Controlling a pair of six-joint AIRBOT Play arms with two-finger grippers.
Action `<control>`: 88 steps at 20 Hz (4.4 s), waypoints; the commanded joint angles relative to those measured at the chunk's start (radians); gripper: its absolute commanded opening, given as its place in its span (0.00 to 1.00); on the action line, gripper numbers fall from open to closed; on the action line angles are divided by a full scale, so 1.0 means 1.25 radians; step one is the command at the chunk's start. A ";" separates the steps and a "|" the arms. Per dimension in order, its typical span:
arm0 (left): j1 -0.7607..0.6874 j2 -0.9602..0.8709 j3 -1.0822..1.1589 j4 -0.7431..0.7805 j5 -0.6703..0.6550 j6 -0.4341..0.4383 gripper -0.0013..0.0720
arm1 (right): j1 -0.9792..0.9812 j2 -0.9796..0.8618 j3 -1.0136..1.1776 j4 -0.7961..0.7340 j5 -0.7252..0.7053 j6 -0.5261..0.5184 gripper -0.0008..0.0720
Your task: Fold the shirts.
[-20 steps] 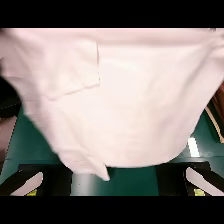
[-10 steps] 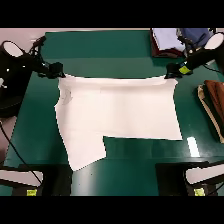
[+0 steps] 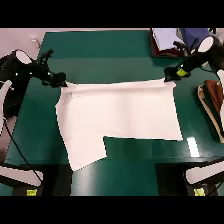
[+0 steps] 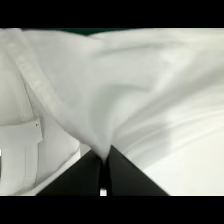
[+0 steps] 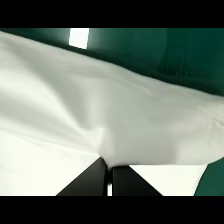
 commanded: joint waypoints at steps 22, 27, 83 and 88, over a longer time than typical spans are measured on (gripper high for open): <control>0.001 0.549 -0.815 -0.023 -0.009 -0.106 0.74 | 0.009 0.423 -0.374 0.030 -0.066 -0.002 0.53; 0.000 0.550 -0.853 -0.141 0.037 -0.060 0.67 | 0.004 0.430 -0.374 0.027 -0.040 -0.010 0.53; 0.000 0.172 -0.152 0.038 0.058 -0.082 0.83 | -0.227 0.008 -0.124 0.258 0.019 -0.107 0.73; 0.000 0.171 -0.152 -0.062 0.029 -0.079 0.06 | -0.359 0.016 -0.284 0.261 0.023 -0.164 0.83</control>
